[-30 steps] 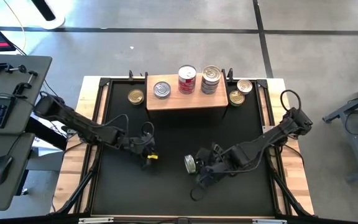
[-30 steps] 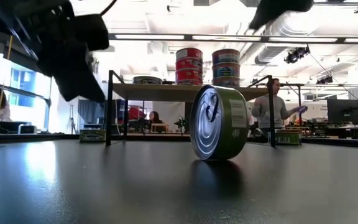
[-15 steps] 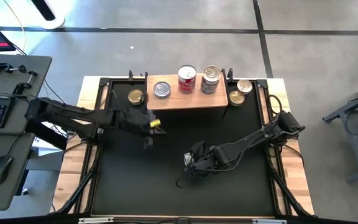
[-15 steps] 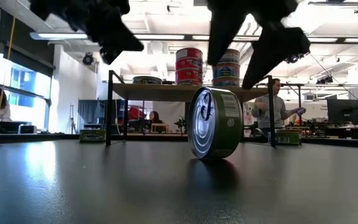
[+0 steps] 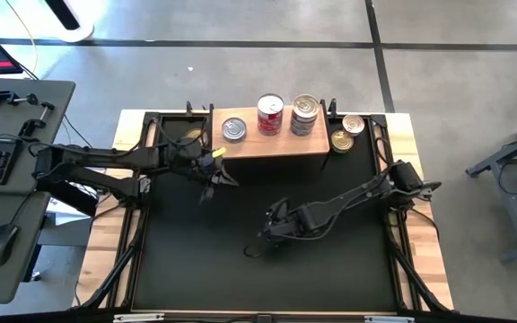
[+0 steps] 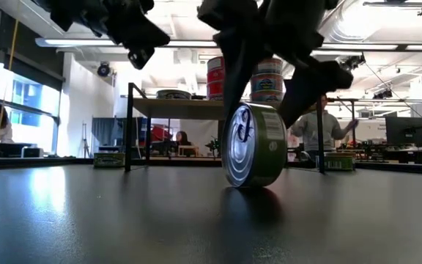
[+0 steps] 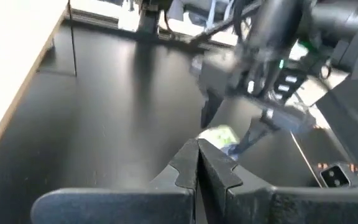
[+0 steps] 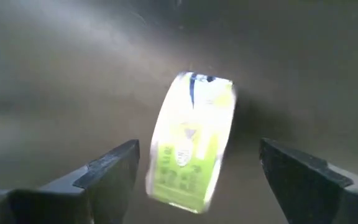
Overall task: Stack canned seafood by type on shelf
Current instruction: Stack the red tuna can on top of the red tuna can on the shelf
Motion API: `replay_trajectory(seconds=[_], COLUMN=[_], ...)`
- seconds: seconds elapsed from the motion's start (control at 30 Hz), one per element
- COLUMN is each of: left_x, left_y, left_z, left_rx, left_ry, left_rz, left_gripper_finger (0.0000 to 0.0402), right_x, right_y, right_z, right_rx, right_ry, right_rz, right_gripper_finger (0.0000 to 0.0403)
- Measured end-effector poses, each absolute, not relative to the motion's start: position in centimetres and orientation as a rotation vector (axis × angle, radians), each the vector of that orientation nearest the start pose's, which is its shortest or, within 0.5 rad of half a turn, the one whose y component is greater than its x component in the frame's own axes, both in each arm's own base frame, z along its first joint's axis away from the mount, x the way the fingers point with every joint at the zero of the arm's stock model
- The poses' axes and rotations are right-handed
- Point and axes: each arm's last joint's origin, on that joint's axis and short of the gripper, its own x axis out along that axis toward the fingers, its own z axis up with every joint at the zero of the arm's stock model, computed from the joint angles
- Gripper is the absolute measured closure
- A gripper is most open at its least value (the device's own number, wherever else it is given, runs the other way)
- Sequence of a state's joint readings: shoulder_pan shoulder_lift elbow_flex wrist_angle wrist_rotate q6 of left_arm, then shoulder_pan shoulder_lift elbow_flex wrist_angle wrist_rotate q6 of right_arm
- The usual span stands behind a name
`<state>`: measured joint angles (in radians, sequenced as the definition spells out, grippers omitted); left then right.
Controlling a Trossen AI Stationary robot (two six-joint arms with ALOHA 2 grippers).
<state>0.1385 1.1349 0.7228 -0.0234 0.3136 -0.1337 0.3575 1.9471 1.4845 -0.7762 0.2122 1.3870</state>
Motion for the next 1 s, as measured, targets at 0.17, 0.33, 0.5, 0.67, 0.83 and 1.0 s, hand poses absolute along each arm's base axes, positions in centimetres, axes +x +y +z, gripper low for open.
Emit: replay_trajectory(seconds=[0.17, 0.33, 0.5, 0.67, 0.83, 1.0], left_x=[24.4, 24.1, 23.0, 20.6, 17.4, 15.0], left_y=[2.6, 2.9, 3.3, 3.0, 2.7, 2.3], left_z=[27.1, 30.0, 31.8, 34.1, 37.4, 39.8], left_rx=[-0.295, -0.33, -0.374, -0.384, -0.357, -0.341], left_ry=[0.329, 0.086, -0.046, -0.166, -0.348, -0.447], left_rz=[-0.132, -0.14, -0.075, -0.059, -0.019, -0.031], left_gripper_finger=[0.0401, 0.0401, 0.0401, 0.0401, 0.0401, 0.0401], right_x=[37.6, 37.4, 37.2, 36.9, 38.1, 40.3], right_y=[13.4, 13.7, 14.1, 14.2, 12.4, 7.5], right_z=[18.9, 18.7, 18.7, 20.4, 25.6, 30.3], right_rx=[0.842, 0.828, 0.801, 0.744, 0.702, 0.688], right_ry=[1.074, 1.087, 1.097, 1.091, 0.868, 0.431], right_rz=[-0.67, -0.667, -0.653, -0.592, -0.496, -0.561], right_gripper_finger=[0.008, 0.0108, 0.02, 0.0284, 0.0283, 0.0283])
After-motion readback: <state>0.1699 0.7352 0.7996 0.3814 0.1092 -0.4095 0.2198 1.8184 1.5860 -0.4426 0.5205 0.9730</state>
